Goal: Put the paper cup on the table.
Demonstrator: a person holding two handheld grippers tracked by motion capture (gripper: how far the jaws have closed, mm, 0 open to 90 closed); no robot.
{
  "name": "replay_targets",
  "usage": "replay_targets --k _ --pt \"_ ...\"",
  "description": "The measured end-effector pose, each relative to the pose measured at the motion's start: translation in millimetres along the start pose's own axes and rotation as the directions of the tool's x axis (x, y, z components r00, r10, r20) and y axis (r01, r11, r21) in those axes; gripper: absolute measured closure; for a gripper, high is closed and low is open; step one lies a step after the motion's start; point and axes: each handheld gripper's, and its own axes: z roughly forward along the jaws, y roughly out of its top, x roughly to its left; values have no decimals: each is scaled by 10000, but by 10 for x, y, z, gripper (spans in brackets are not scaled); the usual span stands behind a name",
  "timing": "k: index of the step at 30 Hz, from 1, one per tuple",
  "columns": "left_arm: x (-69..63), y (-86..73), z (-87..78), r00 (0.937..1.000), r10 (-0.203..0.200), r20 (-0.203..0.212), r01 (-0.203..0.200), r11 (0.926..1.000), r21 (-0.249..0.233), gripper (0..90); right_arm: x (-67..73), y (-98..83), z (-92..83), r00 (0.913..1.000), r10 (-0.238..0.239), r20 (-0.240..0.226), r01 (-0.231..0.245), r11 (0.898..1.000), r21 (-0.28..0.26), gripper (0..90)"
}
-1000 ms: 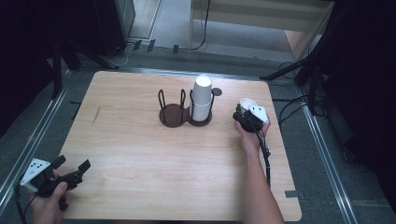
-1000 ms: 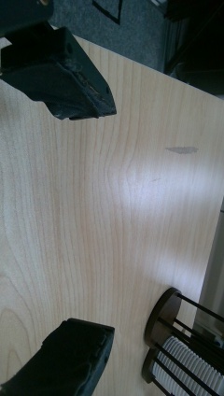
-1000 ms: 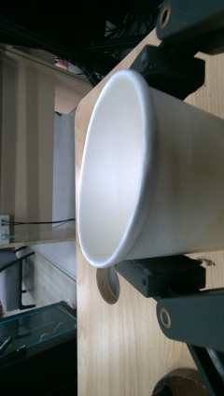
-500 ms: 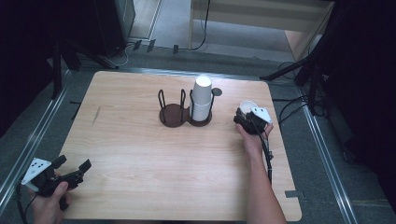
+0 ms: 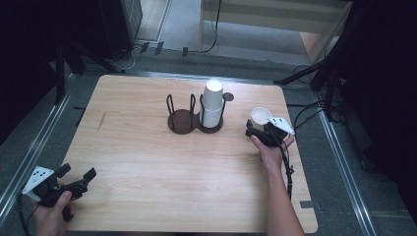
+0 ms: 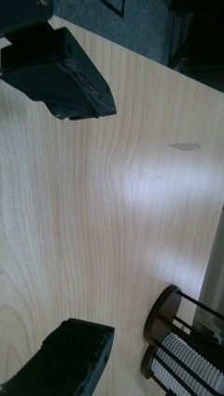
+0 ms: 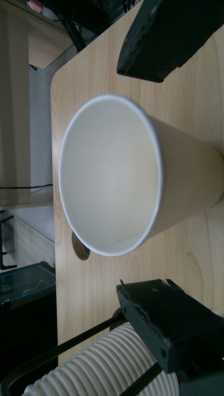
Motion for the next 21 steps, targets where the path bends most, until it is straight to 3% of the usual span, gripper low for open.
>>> replay_targets --k 13,18,21 --pt "-5 -10 0 10000 -38 51 38 10000 -16 0 -148 -39 -480 9982 70 -597 -99 9987 -492 0" --pt "11 -9 1 9998 -167 117 167 9999 -14 0 -205 -41 -681 9963 359 -776 -407 9973 -608 0" --pt "15 -10 0 9996 -244 142 245 9997 -49 0 -230 -57 -787 9974 148 -708 -199 9972 -719 0"
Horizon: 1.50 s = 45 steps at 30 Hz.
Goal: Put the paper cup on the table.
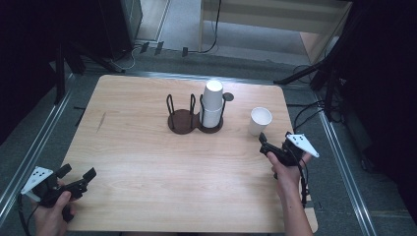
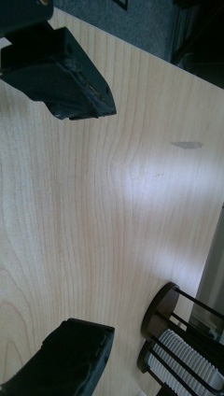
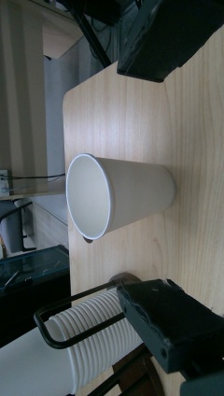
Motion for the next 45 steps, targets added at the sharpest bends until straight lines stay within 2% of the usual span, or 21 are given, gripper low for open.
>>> replay_targets --k 5,16,21,24,31,39,42,45 --pt "0 0 3 10000 36 39 -36 10000 68 0 -22 -53 -131 9993 -318 174 318 9995 -12 0" --pt "-3 -2 11 10000 27 67 -28 10000 94 0 -87 -224 -371 9989 -182 423 176 9997 140 0" --pt "-2 1 15 9999 49 95 -50 9999 128 0 -123 -308 -470 9971 -505 566 492 9985 248 0" --pt "-4 1 19 9999 86 87 -87 9999 139 0 -158 -353 -538 9977 -258 623 237 9991 338 0" --pt "-5 2 21 9999 98 81 -99 9998 156 0 -191 -434 -662 9949 -633 779 597 9971 478 0" --pt "-13 1 25 9998 189 43 -190 9997 178 0 -280 -533 -784 9936 -681 906 616 9955 721 0" --pt "-12 2 24 9998 175 46 -176 9997 169 0 -311 -550 -853 9943 -549 917 482 9961 733 0" --pt "-14 3 24 9996 244 172 -249 9994 244 0 -342 -564 -918 9944 -504 930 435 9962 752 0"
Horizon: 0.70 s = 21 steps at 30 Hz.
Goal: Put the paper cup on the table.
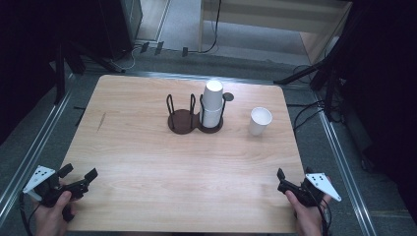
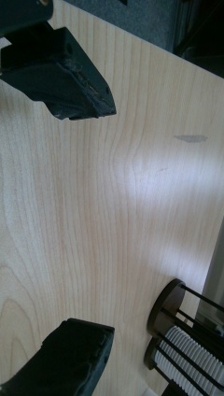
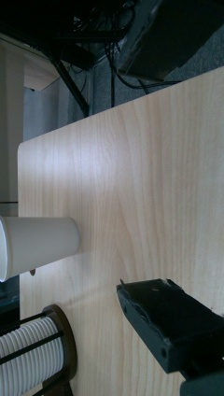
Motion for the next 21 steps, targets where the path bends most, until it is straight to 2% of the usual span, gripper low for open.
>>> replay_targets --k 9,11,13,16,21 --pt "-6 2 6 10000 65 8 -65 10000 39 0 -159 -116 -130 9998 37 207 -41 9998 189 0" --pt "-5 1 6 10000 51 13 -51 10000 32 0 -224 -137 -158 9989 416 217 -422 9988 259 0" --pt "15 2 -2 9999 -111 18 111 9999 -41 0 -270 -159 -181 9990 434 144 -438 9987 273 0" --pt "37 6 -8 9994 -338 58 338 9994 -114 0 -287 -174 -196 9991 425 59 -426 9987 296 0" --pt "22 4 0 9997 -222 32 223 9997 -75 0 -288 -187 -189 9994 317 108 -320 9990 315 17"
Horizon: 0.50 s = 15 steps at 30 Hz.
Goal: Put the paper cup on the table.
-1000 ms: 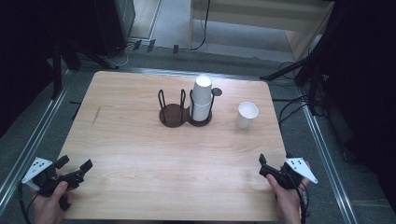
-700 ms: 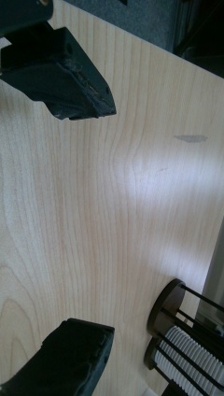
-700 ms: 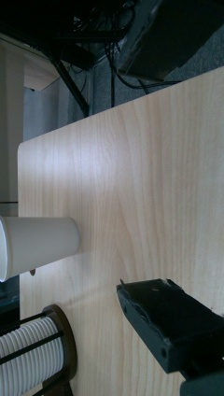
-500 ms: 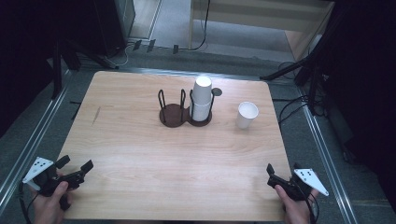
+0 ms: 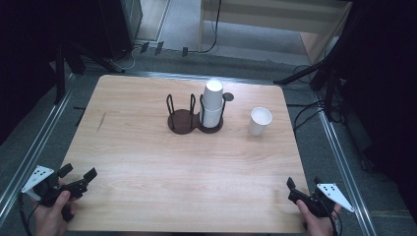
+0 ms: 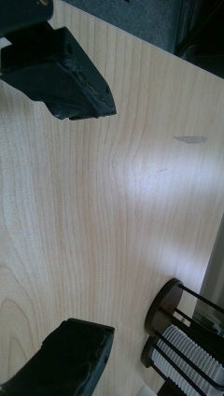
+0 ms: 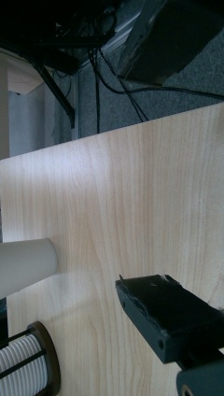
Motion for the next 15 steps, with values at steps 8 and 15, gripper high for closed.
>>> replay_targets --k 8,15 --pt "4 2 6 10000 -23 30 23 10000 66 0 -11 -5 5 9999 147 15 -147 9999 46 29" --pt "7 2 14 10000 -34 50 33 9999 129 0 -5 -9 11 9999 138 37 -139 9999 77 33"
